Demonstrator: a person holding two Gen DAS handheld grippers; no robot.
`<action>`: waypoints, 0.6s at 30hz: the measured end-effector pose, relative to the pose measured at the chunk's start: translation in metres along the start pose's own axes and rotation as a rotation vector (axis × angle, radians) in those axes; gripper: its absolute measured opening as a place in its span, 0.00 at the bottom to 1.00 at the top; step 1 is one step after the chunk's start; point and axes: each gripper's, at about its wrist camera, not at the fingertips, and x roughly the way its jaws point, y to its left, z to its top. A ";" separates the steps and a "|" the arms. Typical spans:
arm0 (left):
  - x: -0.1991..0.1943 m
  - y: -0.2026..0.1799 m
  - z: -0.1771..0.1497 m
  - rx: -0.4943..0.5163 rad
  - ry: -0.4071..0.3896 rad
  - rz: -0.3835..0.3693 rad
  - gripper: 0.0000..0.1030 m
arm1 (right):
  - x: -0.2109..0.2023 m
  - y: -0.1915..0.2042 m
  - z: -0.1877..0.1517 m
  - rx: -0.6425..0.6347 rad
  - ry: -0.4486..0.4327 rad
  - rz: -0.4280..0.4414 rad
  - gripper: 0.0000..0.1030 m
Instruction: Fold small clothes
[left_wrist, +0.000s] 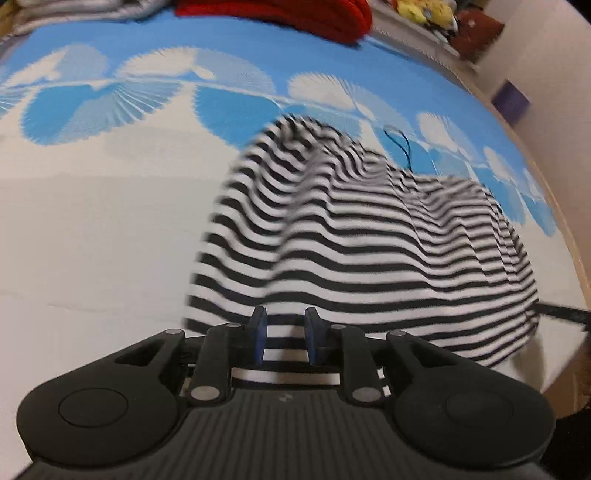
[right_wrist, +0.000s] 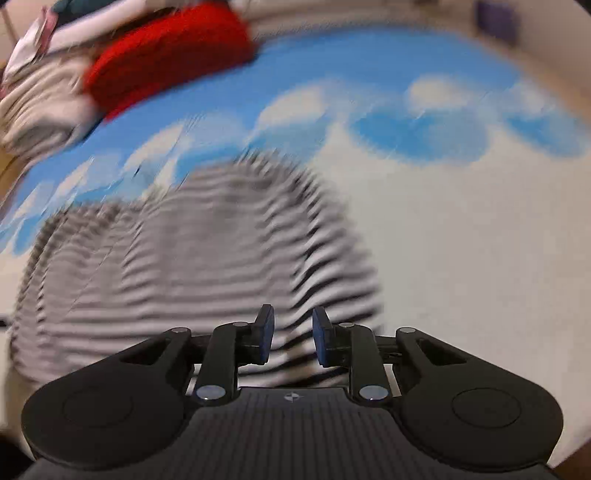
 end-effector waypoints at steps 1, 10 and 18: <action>0.009 -0.002 -0.001 0.003 0.036 0.015 0.25 | 0.013 0.003 -0.003 -0.038 0.067 -0.033 0.24; 0.016 0.007 0.026 -0.127 -0.036 0.190 0.38 | 0.008 0.010 0.014 -0.025 -0.023 -0.069 0.27; 0.035 -0.008 0.081 -0.137 -0.269 0.148 0.47 | 0.026 0.050 0.027 -0.169 -0.032 0.032 0.40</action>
